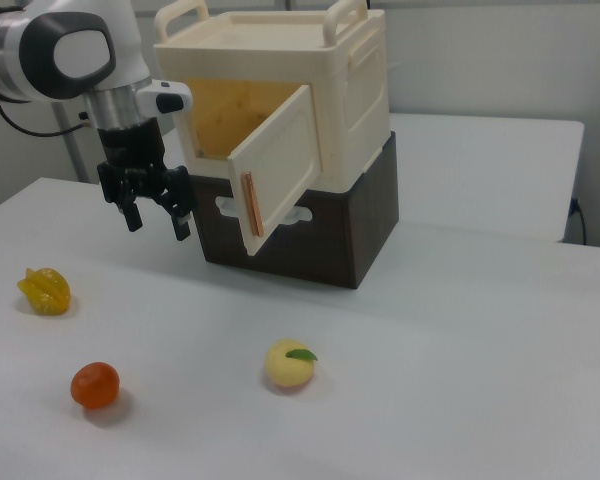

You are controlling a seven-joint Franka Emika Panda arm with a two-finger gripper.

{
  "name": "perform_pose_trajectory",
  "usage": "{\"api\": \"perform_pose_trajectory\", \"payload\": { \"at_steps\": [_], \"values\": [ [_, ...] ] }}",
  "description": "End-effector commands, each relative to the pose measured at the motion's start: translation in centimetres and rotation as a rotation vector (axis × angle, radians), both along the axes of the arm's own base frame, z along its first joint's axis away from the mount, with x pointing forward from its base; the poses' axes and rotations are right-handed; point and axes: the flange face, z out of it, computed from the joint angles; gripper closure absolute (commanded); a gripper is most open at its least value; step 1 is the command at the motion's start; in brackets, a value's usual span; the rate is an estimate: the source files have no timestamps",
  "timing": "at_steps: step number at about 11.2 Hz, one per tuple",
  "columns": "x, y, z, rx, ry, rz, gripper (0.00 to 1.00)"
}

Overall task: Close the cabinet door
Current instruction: 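Move the gripper toward the open cream cabinet door's outer face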

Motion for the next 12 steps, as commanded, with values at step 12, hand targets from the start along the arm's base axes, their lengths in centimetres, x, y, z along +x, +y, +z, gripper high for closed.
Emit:
{"api": "perform_pose_trajectory", "payload": {
  "at_steps": [12],
  "values": [
    [1.0, -0.2, 0.3, 0.001, -0.070, 0.020, 0.22]
  ]
}}
